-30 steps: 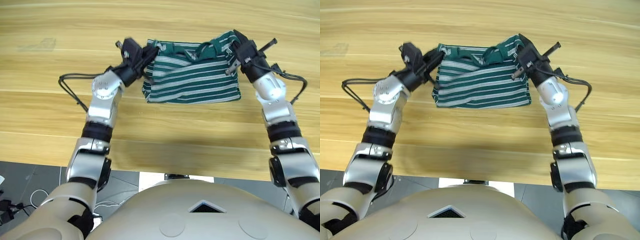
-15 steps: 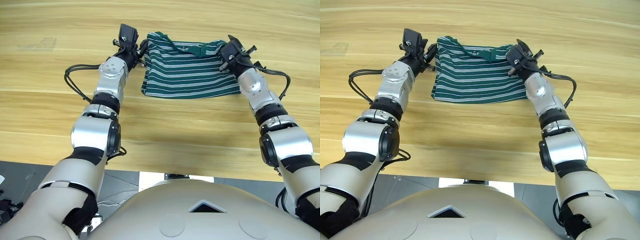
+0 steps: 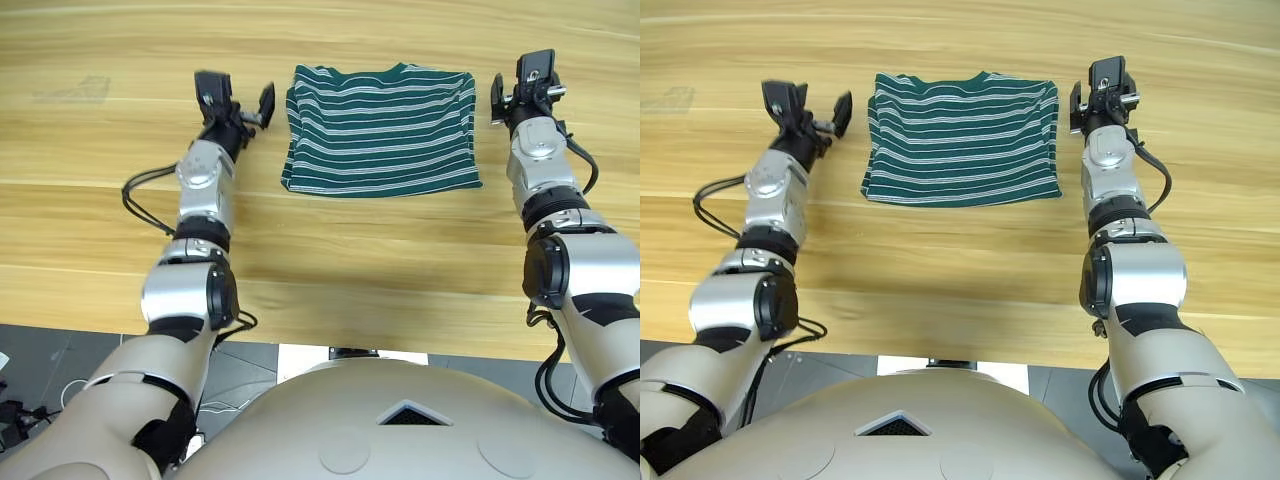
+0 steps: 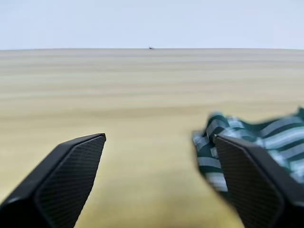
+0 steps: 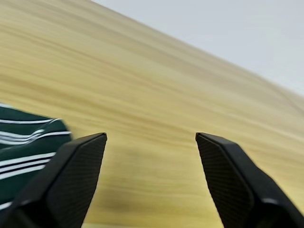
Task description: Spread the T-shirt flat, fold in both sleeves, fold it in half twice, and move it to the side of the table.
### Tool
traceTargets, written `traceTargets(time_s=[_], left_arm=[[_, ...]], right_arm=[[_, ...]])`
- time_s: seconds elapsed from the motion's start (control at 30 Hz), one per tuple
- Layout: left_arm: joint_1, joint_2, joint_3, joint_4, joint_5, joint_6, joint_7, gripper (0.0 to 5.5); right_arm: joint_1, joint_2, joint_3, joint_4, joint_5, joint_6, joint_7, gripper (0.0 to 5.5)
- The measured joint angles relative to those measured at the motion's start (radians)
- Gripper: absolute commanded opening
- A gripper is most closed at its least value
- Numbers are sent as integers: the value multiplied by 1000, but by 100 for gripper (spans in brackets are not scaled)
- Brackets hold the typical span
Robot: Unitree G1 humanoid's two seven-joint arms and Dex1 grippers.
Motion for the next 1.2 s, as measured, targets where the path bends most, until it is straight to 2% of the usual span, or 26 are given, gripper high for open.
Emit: traceTargets(time_s=[0.07,0.13,0.2,0.3,0.37,0.53,0.67,0.77,0.93,1.07,1.2], left_arm=[[157,-23,-28,-232,-15,7,-32,507],[266,-54,-69,-408,-14,42,-40,507],[301,-73,-88,-496,-4,82,-5,507],[295,-29,-107,-510,115,57,74,507],[237,17,-118,-486,164,31,84,507],[-44,86,-170,-290,230,18,40,507],[-262,51,-300,30,370,24,3,507],[-325,10,-322,166,381,39,-48,507],[-313,-49,-284,280,350,105,-98,507],[-217,-62,-203,273,266,96,-47,507],[-89,-71,-94,177,157,90,42,507]], right_arm=[[1,5,-33,4,28,22,-3,348],[31,16,-4,-52,11,-25,-3,348],[117,63,78,-215,-45,-127,15,348],[313,141,157,-517,-78,-135,19,348],[437,154,191,-669,-117,-114,3,348],[562,158,192,-835,-145,-39,-24,348],[564,159,187,-881,-156,-18,-45,348],[585,160,198,-945,-176,-19,-53,348],[660,159,206,-1178,-181,-6,-31,348],[704,145,185,-1383,-162,41,8,348],[753,141,162,-1476,-143,92,25,348]])
